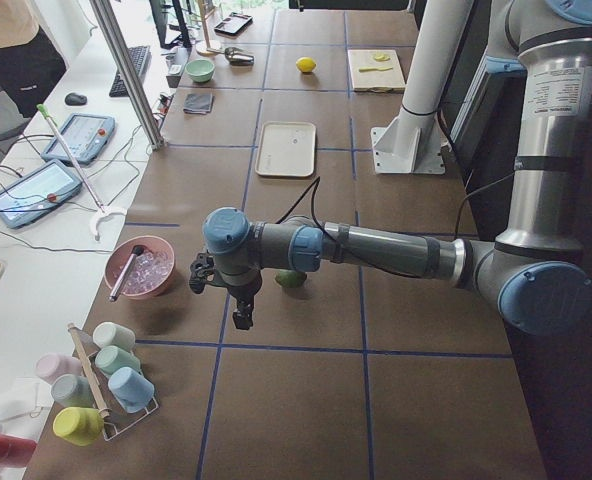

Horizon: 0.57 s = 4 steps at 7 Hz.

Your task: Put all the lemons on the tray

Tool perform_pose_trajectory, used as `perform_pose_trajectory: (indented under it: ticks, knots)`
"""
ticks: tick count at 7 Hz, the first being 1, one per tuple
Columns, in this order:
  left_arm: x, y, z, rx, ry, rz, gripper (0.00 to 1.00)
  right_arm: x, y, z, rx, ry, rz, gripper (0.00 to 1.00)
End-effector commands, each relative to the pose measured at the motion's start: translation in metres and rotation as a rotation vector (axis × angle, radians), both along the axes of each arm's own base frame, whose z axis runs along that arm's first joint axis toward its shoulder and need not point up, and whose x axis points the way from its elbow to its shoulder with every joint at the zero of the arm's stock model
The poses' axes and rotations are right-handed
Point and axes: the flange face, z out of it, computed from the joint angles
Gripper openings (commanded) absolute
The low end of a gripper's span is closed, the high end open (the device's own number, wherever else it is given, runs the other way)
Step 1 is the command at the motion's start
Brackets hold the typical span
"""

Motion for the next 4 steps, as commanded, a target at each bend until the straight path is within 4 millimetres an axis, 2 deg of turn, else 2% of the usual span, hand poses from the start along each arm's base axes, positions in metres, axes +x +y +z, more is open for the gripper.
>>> perform_pose_trajectory:
  ticks: [1, 4]
  knots:
    - [0.0, -0.0001, 0.001, 0.0, 0.0, 0.0, 1.0, -0.0048, -0.002, -0.0041, -0.003, -0.025, 0.003, 1.0]
    - [0.0002, -0.0002, -0.0008, 0.004, 0.002, 0.0, 1.0, -0.0076, -0.0045, -0.0102, -0.009, -0.04, 0.018, 1.0]
